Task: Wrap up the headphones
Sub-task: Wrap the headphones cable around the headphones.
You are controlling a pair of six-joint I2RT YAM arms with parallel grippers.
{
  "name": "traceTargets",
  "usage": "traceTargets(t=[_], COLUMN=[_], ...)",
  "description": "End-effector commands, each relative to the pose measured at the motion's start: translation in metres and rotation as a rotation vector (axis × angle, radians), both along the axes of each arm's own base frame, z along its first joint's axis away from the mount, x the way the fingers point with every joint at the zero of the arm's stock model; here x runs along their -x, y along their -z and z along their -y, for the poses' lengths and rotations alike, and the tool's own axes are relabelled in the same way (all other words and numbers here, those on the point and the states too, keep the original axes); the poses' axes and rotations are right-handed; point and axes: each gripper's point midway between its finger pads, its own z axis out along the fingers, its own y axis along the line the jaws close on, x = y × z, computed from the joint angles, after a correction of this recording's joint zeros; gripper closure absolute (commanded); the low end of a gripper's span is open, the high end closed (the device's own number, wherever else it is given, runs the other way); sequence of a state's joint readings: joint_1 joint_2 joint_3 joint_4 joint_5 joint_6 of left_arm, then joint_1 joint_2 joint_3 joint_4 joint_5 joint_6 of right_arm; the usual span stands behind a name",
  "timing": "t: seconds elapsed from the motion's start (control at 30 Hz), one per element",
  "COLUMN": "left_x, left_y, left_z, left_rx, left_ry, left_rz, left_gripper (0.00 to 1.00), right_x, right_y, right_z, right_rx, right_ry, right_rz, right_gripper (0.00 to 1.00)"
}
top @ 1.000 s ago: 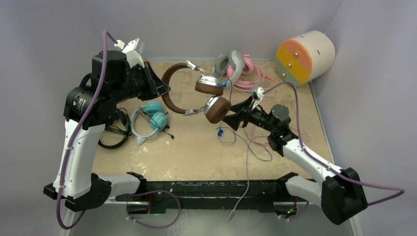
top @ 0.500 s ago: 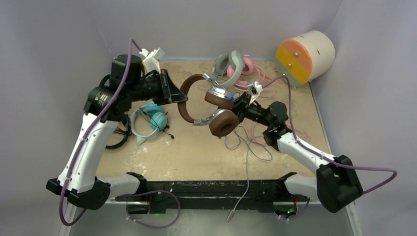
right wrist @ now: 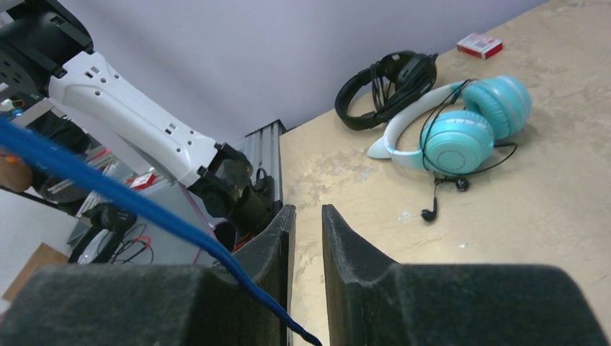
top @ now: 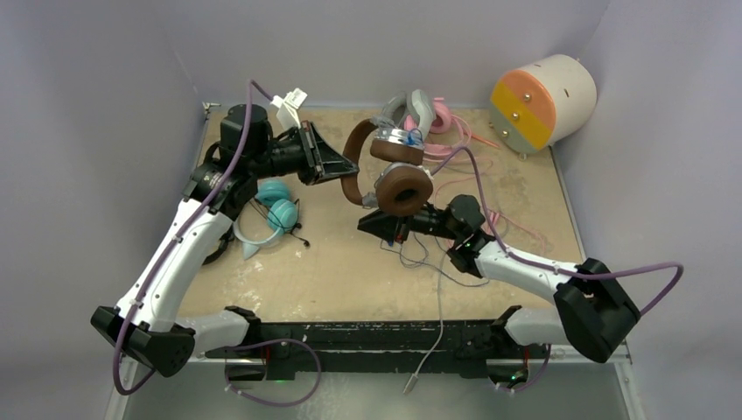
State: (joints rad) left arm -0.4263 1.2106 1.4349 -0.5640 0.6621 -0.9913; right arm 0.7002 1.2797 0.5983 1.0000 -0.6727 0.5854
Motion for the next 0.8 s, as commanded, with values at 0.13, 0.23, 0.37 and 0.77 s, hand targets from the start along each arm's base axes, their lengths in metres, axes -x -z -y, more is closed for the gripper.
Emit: traceTargets(t=[0.13, 0.23, 0.37, 0.77], left_x=[-0.026, -0.042, -0.062, -0.116], left_y=[-0.057, -0.056, -0.059, -0.018], left_z=[-0.016, -0.029, -0.056, -0.141], left_rx=[0.14, 0.15, 0.142, -0.223], left_ry=[-0.228, -0.357, -0.556, -1.037], left_rz=[0.106, 0.087, 0.121, 0.202], left_gripper=[1.0, 1.0, 1.0, 1.0], right_x=[0.033, 0.041, 0.043, 0.048], right_y=[0.004, 0.007, 0.017, 0.064], right_z=[-0.014, -0.016, -0.017, -0.025], right_rx=[-0.042, -0.04, 0.004, 0.26], right_ry=[-0.06, -0.044, 0.019, 0.146], right_rz=[-0.007, -0.022, -0.058, -0.143], right_gripper=[0.76, 0.79, 0.81, 0.93])
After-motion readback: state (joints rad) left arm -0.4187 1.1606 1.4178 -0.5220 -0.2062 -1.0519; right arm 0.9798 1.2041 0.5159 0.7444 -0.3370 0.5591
